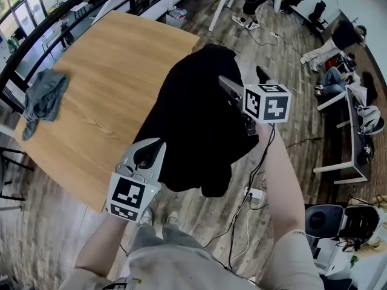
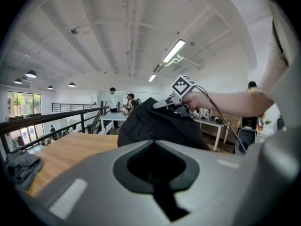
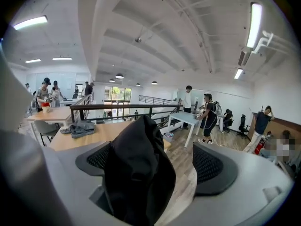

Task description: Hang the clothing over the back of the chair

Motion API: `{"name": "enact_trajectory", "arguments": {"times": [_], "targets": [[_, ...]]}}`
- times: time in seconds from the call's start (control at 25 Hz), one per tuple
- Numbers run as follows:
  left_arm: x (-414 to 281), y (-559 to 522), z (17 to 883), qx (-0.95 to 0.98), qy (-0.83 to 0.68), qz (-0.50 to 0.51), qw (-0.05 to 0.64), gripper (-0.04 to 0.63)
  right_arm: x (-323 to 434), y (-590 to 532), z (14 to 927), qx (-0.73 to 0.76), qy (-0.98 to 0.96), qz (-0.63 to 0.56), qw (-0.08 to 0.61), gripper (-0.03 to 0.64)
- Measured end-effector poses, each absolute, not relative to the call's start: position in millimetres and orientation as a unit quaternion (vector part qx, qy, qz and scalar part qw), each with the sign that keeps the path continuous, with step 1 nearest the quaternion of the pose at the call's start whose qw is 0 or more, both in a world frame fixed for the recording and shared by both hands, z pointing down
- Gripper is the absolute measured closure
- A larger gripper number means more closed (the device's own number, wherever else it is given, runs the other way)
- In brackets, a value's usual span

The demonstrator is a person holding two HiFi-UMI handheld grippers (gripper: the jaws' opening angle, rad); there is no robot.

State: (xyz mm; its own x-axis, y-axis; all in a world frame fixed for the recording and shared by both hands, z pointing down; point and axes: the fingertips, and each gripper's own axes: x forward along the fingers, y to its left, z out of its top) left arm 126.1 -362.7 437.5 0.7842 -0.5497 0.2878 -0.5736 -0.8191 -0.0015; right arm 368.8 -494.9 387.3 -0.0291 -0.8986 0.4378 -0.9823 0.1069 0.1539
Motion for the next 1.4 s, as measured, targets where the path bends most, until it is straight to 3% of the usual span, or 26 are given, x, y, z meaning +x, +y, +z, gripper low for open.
{"name": "enact_trajectory", "arguments": {"times": [0.2, 0.72, 1.04, 1.4], "targets": [[132, -359, 439, 0.946, -0.289, 0.141, 0.044, 0.595, 369, -484, 412, 0.659, -0.69, 0.093, 0.285, 0.106], [121, -351, 430, 0.943, -0.297, 0.143, 0.041, 0.595, 371, -482, 462, 0.635, -0.687, 0.154, 0.319, 0.144], [119, -348, 436, 0.942, -0.298, 0.146, 0.04, 0.595, 376, -486, 482, 0.631, -0.697, 0.181, 0.289, 0.135], [105, -336, 417, 0.942, -0.302, 0.144, 0.023, 0.595, 364, -457, 439, 0.66, -0.694, 0.129, 0.257, 0.103]]}}
